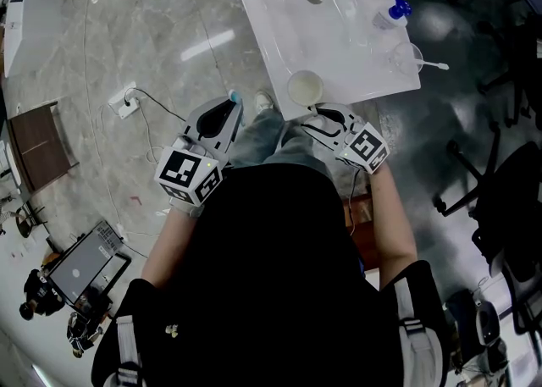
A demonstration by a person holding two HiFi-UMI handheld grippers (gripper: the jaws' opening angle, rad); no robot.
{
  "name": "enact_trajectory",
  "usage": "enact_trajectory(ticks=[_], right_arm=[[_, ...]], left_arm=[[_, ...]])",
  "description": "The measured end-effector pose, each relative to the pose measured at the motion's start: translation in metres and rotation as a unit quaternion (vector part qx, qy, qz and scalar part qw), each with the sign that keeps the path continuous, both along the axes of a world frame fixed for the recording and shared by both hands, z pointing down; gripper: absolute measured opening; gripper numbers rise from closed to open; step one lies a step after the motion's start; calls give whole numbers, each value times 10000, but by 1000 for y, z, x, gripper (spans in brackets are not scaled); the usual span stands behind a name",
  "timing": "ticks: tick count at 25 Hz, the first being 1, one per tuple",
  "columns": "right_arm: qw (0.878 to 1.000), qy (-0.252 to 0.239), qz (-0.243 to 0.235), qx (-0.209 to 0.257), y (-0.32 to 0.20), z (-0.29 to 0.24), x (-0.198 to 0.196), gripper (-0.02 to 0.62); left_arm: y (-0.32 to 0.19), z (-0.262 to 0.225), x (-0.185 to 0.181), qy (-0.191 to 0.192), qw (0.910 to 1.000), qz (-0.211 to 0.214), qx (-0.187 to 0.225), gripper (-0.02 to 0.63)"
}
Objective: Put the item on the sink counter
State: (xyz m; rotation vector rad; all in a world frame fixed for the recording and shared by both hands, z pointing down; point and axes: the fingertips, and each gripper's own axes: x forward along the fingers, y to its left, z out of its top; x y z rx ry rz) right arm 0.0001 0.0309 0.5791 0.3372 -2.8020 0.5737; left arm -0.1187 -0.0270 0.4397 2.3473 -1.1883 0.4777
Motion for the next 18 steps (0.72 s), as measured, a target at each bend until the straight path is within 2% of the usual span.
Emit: enact_trajectory(ticks=[10,15,18], right_arm=[[9971,-173,743,-17,-13,-9,24,170],[9912,-93,1317,85,-19,-21,39,169],[9836,56,1796,138,-21,-25,49,153]], left_arm=[[-6,-3,9,-5,9999,144,27,31],[-14,-10,14,98,9993,342,131,31],[-22,-18,21,231,9978,559,253,31]])
